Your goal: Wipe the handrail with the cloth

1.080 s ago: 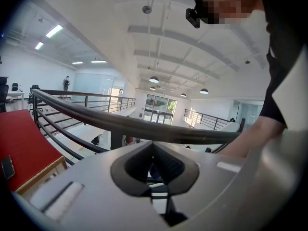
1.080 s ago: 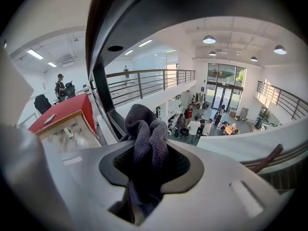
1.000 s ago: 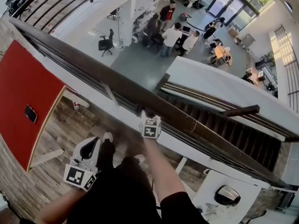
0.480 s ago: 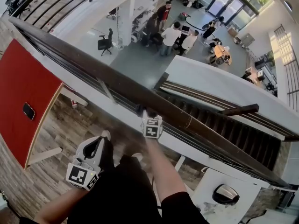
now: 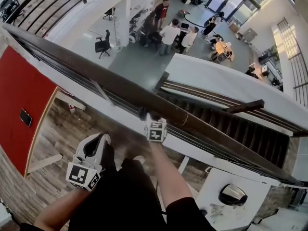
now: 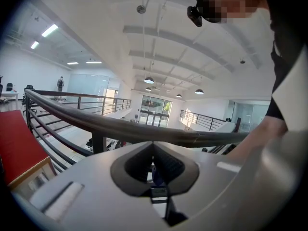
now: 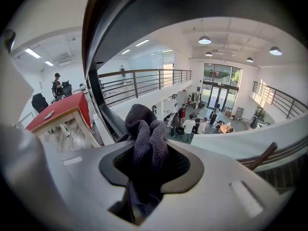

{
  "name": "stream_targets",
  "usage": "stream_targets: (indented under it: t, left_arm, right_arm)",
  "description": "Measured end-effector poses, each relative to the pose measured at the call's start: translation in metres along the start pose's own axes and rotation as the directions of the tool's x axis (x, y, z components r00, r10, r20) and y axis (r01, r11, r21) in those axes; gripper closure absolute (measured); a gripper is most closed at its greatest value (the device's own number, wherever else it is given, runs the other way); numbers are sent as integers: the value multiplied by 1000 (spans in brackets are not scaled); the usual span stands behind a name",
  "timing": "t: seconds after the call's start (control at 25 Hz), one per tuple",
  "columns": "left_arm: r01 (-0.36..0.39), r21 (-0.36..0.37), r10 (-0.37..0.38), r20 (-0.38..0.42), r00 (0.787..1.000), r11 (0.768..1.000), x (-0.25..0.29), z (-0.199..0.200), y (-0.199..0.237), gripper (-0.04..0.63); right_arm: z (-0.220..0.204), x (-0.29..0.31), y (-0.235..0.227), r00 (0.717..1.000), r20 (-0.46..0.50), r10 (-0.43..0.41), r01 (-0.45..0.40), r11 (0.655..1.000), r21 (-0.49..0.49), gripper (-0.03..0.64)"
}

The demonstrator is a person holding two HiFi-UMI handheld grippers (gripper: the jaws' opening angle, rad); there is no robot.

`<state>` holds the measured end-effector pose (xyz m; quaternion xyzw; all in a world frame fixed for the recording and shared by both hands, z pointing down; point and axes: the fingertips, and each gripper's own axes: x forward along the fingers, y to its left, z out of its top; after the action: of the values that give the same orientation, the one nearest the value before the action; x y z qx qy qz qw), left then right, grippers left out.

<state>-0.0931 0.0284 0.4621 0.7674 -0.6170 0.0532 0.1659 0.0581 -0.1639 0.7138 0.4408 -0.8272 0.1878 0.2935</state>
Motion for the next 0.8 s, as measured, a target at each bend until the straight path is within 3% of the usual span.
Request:
stream_targets:
  t: [0.4, 0.8]
  left_arm:
    - [114, 50, -114, 3, 993, 992, 39, 9, -52, 597]
    - [201, 77, -197, -62, 978, 977, 37, -14, -92, 597]
  right_arm:
    - [-16, -22, -29, 999, -1, -41, 41, 998, 50, 496]
    - [-23, -34, -46, 999, 1, -37, 37, 997, 64, 497]
